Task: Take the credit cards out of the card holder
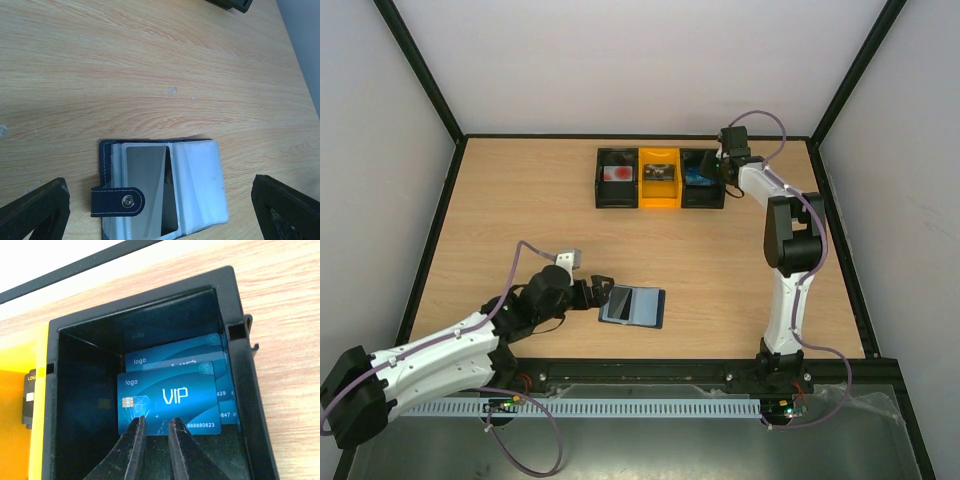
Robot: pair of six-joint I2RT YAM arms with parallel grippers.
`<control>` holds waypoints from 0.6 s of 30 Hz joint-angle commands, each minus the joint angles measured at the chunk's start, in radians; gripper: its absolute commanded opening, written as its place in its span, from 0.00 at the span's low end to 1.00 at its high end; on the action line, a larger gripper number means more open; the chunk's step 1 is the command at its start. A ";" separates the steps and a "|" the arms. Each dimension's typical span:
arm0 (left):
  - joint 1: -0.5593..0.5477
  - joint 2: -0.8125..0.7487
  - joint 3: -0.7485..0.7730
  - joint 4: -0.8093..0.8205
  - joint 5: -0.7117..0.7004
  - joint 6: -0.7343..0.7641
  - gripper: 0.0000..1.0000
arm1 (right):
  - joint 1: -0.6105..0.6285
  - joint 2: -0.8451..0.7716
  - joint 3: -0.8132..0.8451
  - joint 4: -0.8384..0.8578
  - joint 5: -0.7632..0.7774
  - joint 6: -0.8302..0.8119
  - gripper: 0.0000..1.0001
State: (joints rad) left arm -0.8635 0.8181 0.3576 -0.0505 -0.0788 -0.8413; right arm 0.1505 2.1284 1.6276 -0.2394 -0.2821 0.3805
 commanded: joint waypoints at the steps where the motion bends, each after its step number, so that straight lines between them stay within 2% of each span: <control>1: 0.006 0.029 0.013 -0.003 -0.004 -0.009 1.00 | -0.003 -0.082 -0.052 -0.014 -0.023 0.053 0.14; 10: 0.006 0.200 0.097 -0.077 0.040 0.031 0.99 | 0.000 -0.298 -0.323 0.048 -0.087 0.157 0.20; 18: 0.008 0.246 0.123 -0.079 -0.003 0.036 0.96 | 0.072 -0.540 -0.586 0.078 -0.113 0.208 0.21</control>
State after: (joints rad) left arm -0.8627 1.0500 0.4496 -0.0982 -0.0540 -0.8192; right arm 0.1776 1.6905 1.1351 -0.1844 -0.3756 0.5529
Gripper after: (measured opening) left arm 0.966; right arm 0.209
